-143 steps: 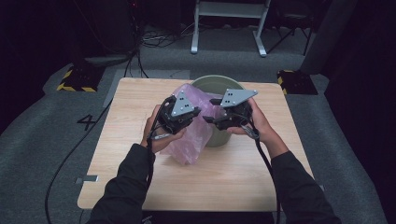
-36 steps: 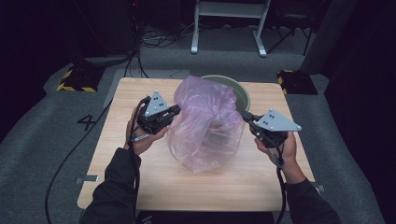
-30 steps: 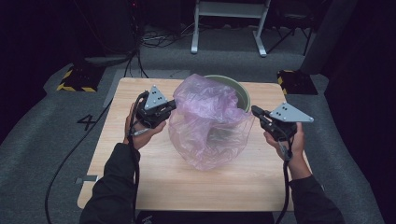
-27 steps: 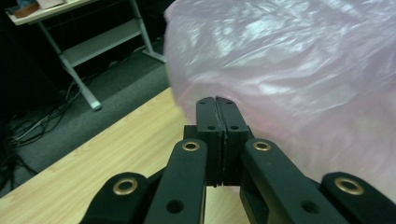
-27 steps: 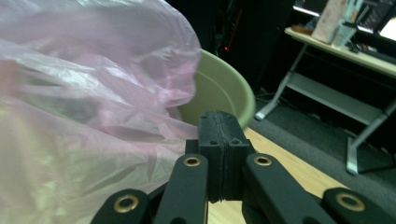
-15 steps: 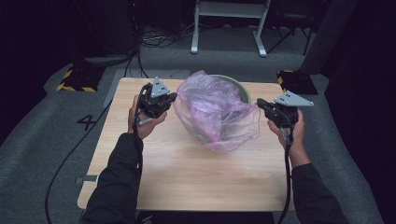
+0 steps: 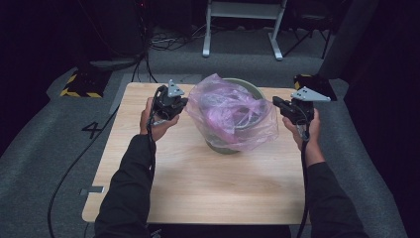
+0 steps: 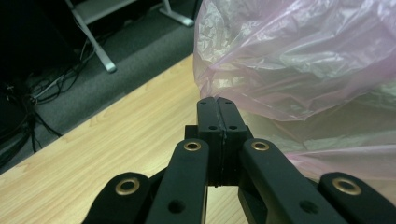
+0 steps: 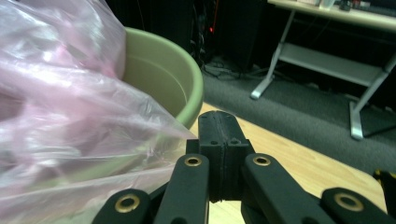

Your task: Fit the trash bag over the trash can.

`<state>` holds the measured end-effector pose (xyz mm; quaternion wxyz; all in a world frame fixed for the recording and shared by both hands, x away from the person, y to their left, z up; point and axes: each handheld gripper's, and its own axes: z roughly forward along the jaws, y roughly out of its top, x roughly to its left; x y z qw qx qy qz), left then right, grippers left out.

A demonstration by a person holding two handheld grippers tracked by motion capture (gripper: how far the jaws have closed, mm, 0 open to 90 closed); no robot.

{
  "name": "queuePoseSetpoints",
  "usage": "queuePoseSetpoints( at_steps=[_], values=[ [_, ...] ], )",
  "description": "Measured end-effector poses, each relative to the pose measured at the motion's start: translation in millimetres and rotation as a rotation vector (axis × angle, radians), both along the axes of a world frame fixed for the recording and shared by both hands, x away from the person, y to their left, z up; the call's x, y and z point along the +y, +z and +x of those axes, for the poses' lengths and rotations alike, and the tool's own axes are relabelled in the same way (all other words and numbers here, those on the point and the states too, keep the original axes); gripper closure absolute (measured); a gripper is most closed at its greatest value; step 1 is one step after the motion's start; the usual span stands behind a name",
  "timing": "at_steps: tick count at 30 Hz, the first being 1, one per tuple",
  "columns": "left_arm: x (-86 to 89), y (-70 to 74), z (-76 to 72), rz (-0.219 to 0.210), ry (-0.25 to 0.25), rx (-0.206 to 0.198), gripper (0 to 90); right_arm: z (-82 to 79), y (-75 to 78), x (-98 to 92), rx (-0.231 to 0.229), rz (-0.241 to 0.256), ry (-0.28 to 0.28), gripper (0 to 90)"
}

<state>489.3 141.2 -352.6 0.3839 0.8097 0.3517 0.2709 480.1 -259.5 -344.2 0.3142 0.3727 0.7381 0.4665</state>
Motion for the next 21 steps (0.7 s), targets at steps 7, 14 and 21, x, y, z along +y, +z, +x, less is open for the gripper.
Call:
queuePoseSetpoints(
  at_steps=[7,14,21],
  values=[
    [-9.1,-15.9,15.8,-0.005,-0.008,0.053,89.9,16.0,-9.1,4.3,0.056,0.019,-0.011,90.0],
    [-12.2,-25.1,19.8,-0.078,-0.025,0.062,89.8,22.7,-18.8,4.2,0.090,0.062,0.004,90.0],
    [1.9,-17.5,8.8,-0.121,-0.020,0.024,73.1,3.1,-6.5,-15.0,0.045,0.096,0.041,66.1]
  ],
)
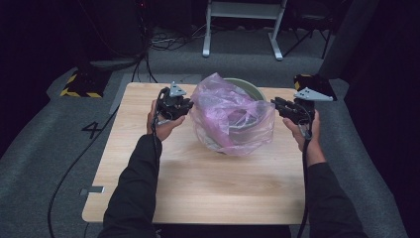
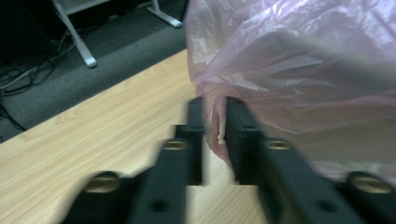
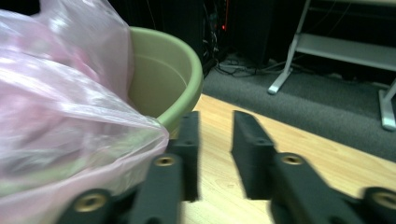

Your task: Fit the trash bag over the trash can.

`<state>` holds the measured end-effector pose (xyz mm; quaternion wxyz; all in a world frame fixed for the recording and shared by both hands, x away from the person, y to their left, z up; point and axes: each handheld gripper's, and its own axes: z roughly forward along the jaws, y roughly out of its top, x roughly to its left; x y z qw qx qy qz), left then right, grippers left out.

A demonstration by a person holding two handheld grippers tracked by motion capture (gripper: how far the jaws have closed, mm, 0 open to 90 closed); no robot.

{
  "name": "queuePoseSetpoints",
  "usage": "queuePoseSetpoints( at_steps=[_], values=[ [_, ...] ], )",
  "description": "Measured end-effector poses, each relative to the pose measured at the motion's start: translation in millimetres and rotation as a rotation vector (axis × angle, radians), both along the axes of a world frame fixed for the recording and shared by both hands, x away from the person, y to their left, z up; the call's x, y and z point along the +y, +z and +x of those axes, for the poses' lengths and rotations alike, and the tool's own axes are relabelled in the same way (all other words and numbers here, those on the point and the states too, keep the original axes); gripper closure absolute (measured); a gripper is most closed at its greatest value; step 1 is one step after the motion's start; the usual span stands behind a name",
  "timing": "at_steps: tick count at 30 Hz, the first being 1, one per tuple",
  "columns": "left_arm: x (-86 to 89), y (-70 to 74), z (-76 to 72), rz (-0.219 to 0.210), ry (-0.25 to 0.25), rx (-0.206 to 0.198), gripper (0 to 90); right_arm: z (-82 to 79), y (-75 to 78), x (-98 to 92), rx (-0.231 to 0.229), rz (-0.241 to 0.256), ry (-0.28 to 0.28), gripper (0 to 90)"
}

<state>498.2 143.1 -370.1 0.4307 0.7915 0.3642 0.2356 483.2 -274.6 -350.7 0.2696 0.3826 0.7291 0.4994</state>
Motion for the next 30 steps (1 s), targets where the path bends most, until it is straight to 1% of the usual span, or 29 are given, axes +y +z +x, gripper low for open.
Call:
queuePoseSetpoints(
  at_steps=[1,2,3,4,5,7,9,11,12,13,14,16,17,19,21,23,24,26,28,30],
  values=[
    [2.7,1.3,-2.2,-0.006,-0.005,0.000,67.9,-3.4,2.8,-3.4,-0.001,0.013,0.008,61.9],
    [5.4,2.5,-4.2,-0.005,-0.006,0.008,60.8,-6.5,5.6,-6.7,-0.001,0.025,0.013,58.3],
    [7.7,3.9,-6.3,0.004,0.001,0.010,54.9,-9.7,8.7,-9.7,-0.003,0.035,0.008,54.3],
    [10.7,5.3,-9.1,0.004,0.008,0.000,52.6,-12.8,11.9,-12.8,-0.014,0.055,0.015,51.0],
    [14.3,7.0,-11.6,-0.008,0.006,-0.005,47.8,-15.9,15.1,-15.1,-0.016,0.072,0.033,49.2],
    [21.6,10.8,-16.2,-0.021,0.028,-0.013,39.4,-22.4,21.8,-17.4,-0.039,0.074,0.066,44.9],
    [29.0,14.9,-21.1,-0.048,0.023,-0.021,35.6,-28.9,27.6,-17.1,-0.059,0.067,0.100,41.4],
    [34.3,19.1,-27.0,-0.055,0.030,-0.046,32.6,-34.8,32.1,-15.1,-0.089,0.061,0.135,37.9],
    [36.9,21.6,-29.8,-0.062,0.034,-0.054,31.0,-36.9,34.0,-13.8,-0.095,0.048,0.142,36.6],
    [39.5,24.0,-32.8,-0.076,0.031,-0.060,29.7,-38.1,35.5,-12.2,-0.100,0.025,0.136,34.2],
    [41.8,26.2,-35.7,-0.094,0.017,-0.067,28.6,-38.9,37.0,-11.3,-0.102,0.009,0.132,32.4],
    [43.6,30.7,-42.3,-0.116,-0.018,-0.079,27.1,-40.0,38.7,-13.4,-0.098,0.006,0.110,29.2],
    [43.1,33.0,-45.5,-0.117,-0.046,-0.081,26.5,-40.2,39.3,-15.5,-0.092,-0.005,0.093,28.0],
    [38.8,36.9,-51.8,-0.104,-0.090,-0.093,24.2,-41.1,39.7,-20.9,-0.095,-0.035,0.056,25.7],
    [33.0,40.3,-57.5,-0.098,-0.147,-0.094,23.2,-42.6,40.9,-27.5,-0.085,-0.010,0.068,25.3],
    [27.5,43.3,-64.1,-0.092,-0.183,-0.106,21.2,-46.5,43.7,-31.8,-0.097,-0.004,0.060,24.1],
    [25.4,44.2,-67.8,-0.096,-0.202,-0.105,21.2,-48.8,45.4,-33.1,-0.102,0.003,0.066,23.6],
    [21.5,44.7,-74.7,-0.097,-0.240,-0.108,19.7,-53.7,48.0,-33.1,-0.113,0.002,0.089,22.1],
    [15.6,43.8,-80.3,-0.076,-0.262,-0.106,19.1,-58.5,48.7,-29.2,-0.121,-0.006,0.147,20.9],
    [8.5,43.3,-84.5,-0.044,-0.259,-0.121,18.6,-63.3,48.7,-22.5,-0.118,-0.027,0.183,19.6]
  ],
)
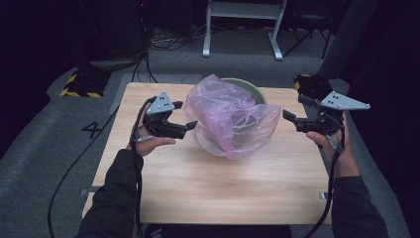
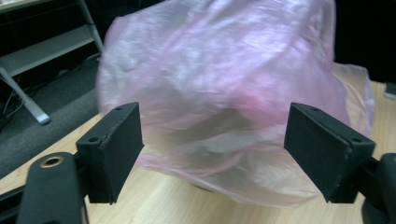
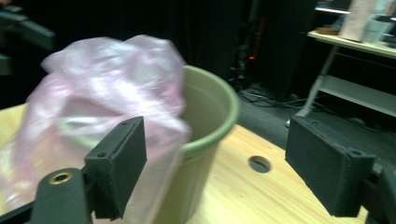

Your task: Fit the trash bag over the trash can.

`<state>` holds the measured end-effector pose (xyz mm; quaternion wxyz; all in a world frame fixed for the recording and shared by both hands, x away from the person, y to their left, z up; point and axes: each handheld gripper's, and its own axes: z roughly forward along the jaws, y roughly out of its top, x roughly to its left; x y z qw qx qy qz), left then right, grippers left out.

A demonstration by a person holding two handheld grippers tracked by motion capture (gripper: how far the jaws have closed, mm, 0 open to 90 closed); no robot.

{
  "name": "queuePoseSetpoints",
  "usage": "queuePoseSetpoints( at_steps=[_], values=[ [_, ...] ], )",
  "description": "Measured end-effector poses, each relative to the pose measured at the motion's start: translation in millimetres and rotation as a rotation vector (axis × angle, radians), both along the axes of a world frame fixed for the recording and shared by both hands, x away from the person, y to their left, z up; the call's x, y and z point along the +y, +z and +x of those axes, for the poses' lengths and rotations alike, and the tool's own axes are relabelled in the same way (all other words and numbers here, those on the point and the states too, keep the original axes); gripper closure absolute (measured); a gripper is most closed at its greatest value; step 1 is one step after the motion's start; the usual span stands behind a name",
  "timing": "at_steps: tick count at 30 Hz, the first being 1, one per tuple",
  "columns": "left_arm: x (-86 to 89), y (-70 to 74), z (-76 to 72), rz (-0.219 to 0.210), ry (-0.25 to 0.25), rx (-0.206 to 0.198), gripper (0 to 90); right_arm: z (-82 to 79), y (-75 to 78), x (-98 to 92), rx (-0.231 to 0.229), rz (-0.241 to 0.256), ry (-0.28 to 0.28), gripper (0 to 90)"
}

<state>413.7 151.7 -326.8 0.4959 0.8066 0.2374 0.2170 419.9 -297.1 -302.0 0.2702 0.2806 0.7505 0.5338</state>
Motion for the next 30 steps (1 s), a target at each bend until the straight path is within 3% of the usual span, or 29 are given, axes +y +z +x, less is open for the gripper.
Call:
queuePoseSetpoints(
  at_steps=[4,7,9,11,13,14,17,21,25,30],
  values=[
    [-10.9,2.9,2.4,0.027,-0.002,-0.018,19.0,-8.3,-1.6,14.6,-0.006,-0.041,0.094,19.4],
    [-17.4,5.8,9.4,0.035,-0.001,-0.023,22.4,-7.8,-5.3,25.5,0.010,-0.072,0.121,20.5],
    [-21.7,7.6,14.6,0.046,-0.001,-0.031,27.5,-4.0,-8.2,31.9,0.013,-0.094,0.106,22.5],
    [-26.5,9.0,20.6,0.060,0.003,-0.040,27.9,2.5,-11.0,36.2,0.038,-0.080,0.107,25.6],
    [-30.8,9.8,28.9,0.075,0.019,-0.030,29.6,9.2,-13.6,40.0,0.033,-0.104,0.081,34.4],
    [-32.1,10.2,33.7,0.073,0.023,-0.022,32.9,13.3,-14.6,40.8,0.040,-0.092,0.080,41.0],
    [-34.7,11.4,48.0,0.060,0.030,-0.003,48.7,27.4,-18.5,43.1,0.065,-0.080,0.079,62.1],
    [-37.8,12.6,63.1,0.066,0.014,0.000,70.3,41.2,-22.3,45.7,0.068,-0.080,0.071,79.5],
    [-43.3,11.6,73.0,0.065,0.014,-0.005,88.9,53.7,-26.0,47.9,0.080,-0.077,0.036,84.4],
    [-47.8,10.3,83.8,0.060,0.063,-0.002,89.7,63.3,-30.2,46.1,0.078,-0.026,-0.015,84.9]
  ],
)
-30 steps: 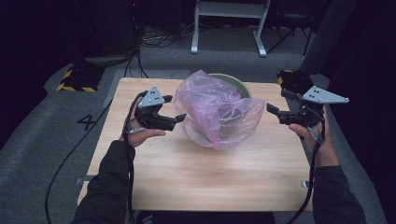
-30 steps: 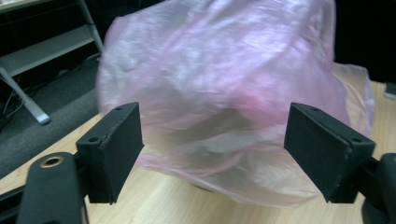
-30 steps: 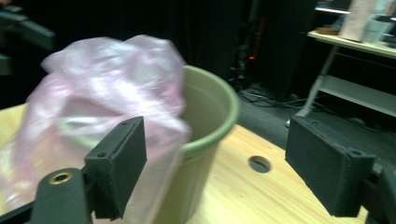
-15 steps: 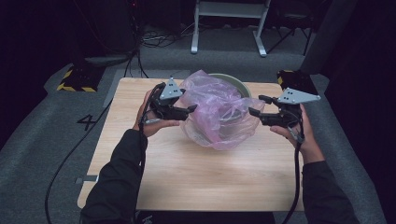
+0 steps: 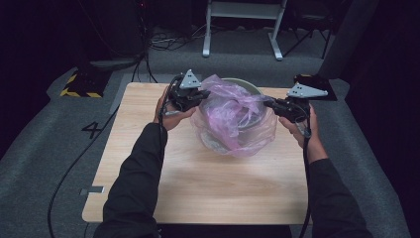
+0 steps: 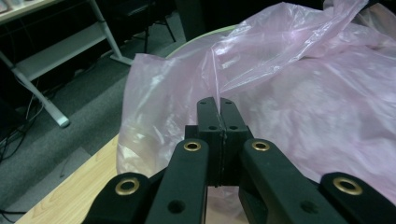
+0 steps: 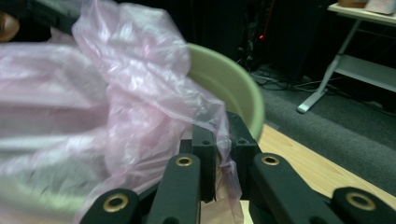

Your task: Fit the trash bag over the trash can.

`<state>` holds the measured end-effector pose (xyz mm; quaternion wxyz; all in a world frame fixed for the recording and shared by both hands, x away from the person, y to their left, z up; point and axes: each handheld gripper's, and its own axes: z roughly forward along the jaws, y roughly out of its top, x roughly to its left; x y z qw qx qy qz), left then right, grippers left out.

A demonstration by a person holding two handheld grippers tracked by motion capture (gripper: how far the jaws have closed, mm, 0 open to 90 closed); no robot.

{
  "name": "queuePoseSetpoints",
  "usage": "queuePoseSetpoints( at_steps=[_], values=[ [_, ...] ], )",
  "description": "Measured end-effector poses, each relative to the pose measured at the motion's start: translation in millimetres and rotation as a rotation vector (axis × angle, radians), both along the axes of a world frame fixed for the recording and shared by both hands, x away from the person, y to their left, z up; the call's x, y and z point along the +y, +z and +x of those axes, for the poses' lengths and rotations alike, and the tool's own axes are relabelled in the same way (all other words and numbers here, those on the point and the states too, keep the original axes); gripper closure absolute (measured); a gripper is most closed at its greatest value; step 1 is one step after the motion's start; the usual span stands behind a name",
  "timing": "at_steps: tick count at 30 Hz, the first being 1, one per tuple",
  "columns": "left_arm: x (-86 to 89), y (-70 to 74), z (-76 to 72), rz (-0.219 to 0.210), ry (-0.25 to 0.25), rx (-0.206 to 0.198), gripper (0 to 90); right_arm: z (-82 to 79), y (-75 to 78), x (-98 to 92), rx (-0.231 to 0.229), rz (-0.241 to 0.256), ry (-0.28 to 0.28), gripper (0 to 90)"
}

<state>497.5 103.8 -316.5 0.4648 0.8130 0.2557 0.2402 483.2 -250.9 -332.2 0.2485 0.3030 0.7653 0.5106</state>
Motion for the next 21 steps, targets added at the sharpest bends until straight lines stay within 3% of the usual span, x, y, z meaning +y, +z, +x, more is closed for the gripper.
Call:
queuePoseSetpoints(
  at_steps=[4,10,12,14,17,19,21],
  values=[
    [4.4,-3.4,14.8,-0.031,0.072,0.023,89.8,9.3,-2.3,-4.0,0.003,0.041,-0.085,83.7],
    [1.0,-13.2,33.0,-0.019,0.141,0.034,89.8,24.3,-5.0,4.2,-0.013,-0.010,-0.165,84.2],
    [0.7,-14.8,37.9,-0.038,0.156,0.043,89.8,28.8,-6.3,6.8,-0.022,-0.025,-0.188,83.8],
    [-1.0,-15.7,40.7,-0.029,0.165,0.039,89.8,33.3,-7.9,7.0,-0.025,-0.020,-0.211,83.5],
    [-1.7,-17.5,44.5,-0.014,0.176,0.039,89.7,39.5,-8.5,4.2,-0.004,-0.002,-0.231,82.7],
    [-2.0,-20.9,47.6,-0.011,0.185,0.052,89.7,44.6,-9.0,1.4,0.033,0.020,-0.231,83.4],
    [0.1,-26.1,50.3,-0.050,0.192,0.069,89.7,50.2,-12.4,-0.7,0.086,0.024,-0.227,84.5]
  ],
)
